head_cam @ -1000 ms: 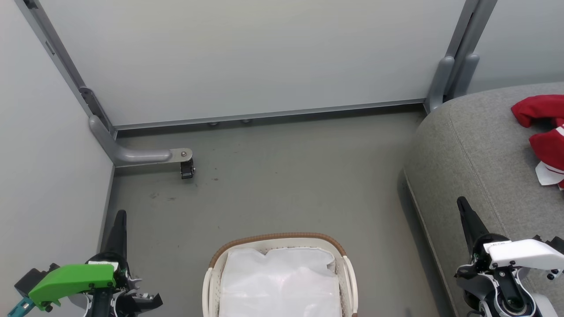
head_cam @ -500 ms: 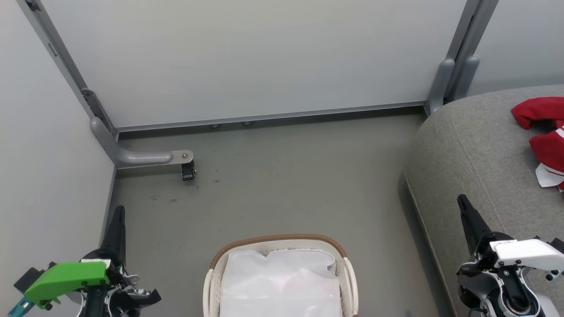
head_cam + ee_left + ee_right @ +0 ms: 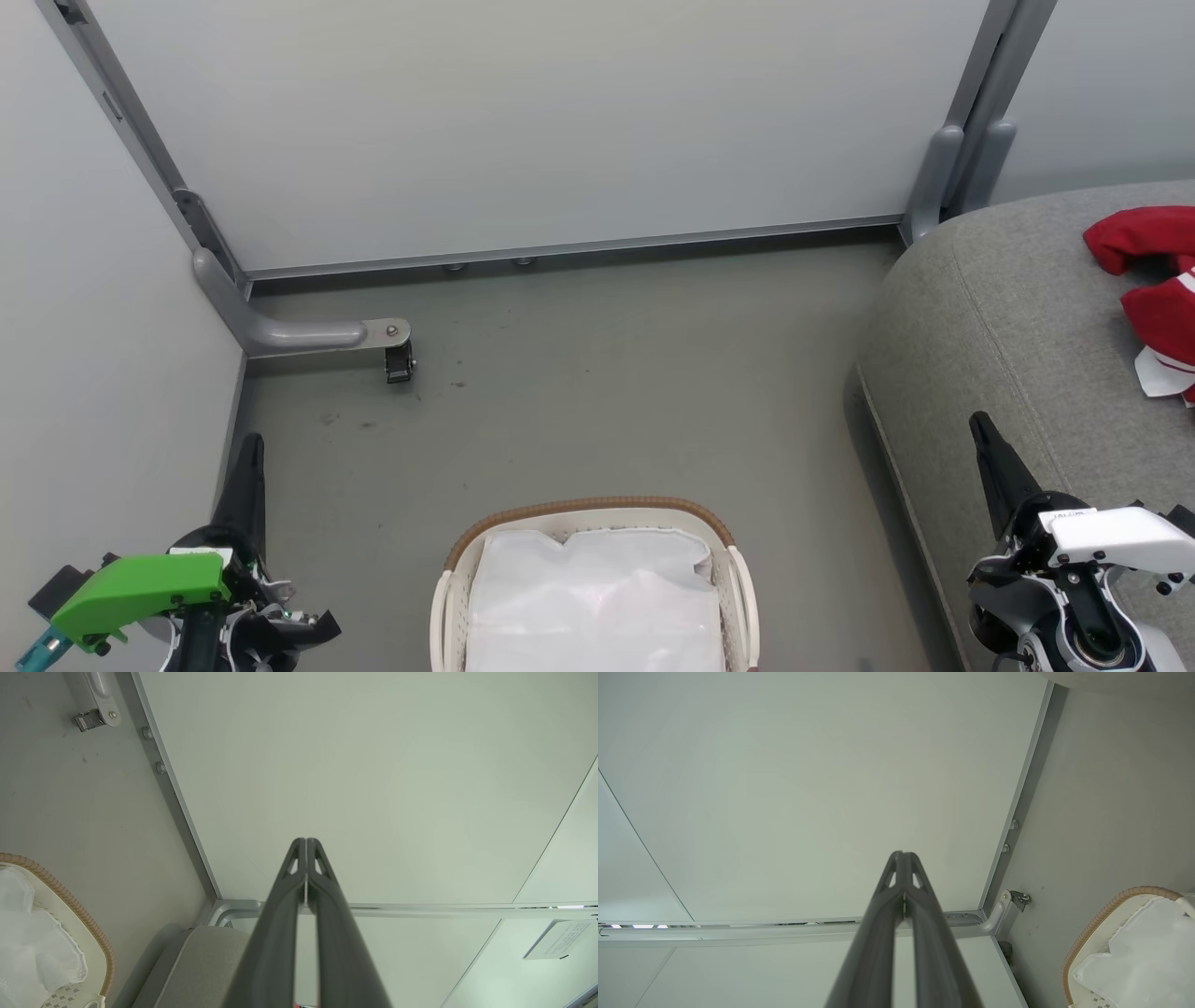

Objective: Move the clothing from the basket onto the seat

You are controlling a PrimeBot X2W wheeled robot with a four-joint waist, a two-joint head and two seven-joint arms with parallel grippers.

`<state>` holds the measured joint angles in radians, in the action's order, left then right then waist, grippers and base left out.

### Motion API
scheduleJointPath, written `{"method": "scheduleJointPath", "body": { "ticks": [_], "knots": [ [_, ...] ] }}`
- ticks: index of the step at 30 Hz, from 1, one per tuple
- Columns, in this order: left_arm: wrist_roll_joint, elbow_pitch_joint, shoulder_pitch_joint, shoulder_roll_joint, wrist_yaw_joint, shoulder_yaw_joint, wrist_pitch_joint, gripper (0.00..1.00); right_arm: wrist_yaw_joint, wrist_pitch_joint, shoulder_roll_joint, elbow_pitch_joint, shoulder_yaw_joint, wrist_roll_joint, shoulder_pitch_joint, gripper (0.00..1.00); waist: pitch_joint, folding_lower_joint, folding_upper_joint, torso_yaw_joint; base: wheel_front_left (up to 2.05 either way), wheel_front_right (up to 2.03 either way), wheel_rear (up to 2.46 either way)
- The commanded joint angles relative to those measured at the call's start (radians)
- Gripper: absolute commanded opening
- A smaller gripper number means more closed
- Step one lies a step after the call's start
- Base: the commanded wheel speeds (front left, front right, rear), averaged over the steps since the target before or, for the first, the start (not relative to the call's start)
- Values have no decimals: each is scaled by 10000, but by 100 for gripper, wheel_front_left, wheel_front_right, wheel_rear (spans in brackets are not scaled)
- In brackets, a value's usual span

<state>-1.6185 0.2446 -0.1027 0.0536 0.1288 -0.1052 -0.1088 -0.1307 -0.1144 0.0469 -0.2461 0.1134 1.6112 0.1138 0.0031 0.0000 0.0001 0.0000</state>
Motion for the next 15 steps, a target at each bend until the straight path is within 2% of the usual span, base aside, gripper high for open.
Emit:
{"method": "scheduleJointPath", "body": {
  "ticks": [1,15],
  "knots": [
    [-5,-13,-102,44,35,-46,-24,0,0,-34,63,43,23,31,-105,0,0,0,-1,0,0,0,0],
    [20,-12,-105,25,35,-63,-36,0,0,-32,62,44,22,32,-105,0,0,0,-1,0,0,0,0]
  ]
}}
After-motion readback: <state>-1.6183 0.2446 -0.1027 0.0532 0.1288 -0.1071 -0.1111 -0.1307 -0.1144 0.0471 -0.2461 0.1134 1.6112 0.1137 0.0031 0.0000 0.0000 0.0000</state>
